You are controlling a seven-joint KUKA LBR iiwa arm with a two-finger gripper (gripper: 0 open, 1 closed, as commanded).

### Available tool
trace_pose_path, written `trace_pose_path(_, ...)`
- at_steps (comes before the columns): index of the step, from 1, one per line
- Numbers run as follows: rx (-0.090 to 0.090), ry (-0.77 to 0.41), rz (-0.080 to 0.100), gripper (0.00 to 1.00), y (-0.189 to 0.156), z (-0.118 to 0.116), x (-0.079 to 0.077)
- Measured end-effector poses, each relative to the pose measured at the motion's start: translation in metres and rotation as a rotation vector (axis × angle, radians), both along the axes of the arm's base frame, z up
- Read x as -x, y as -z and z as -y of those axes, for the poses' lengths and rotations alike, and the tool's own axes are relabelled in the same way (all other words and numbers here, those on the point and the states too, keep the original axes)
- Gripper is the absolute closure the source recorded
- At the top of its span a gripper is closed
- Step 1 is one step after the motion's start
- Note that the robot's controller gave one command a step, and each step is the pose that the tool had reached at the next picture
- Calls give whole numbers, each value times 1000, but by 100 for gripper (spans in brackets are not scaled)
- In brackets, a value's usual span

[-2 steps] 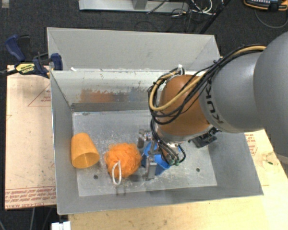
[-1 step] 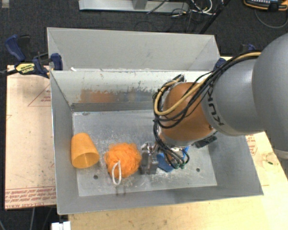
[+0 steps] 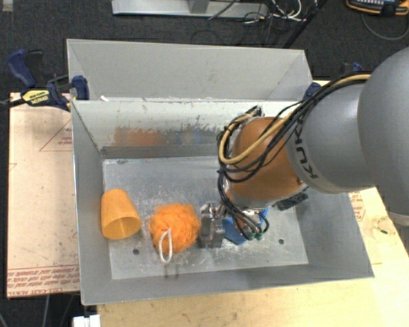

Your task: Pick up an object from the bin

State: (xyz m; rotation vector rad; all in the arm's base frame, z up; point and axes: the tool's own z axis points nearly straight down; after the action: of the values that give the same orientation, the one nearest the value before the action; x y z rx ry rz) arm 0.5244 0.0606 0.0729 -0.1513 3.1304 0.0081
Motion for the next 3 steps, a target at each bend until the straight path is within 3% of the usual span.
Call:
trace_pose_path(1, 3, -44, -5, 100, -5, -8, -5)
trace_pose_path(2, 1, -176, 4, 0, -12, -38, -8)
trace_pose_path(3, 0, -81, 1, 0, -9, -62, -1)
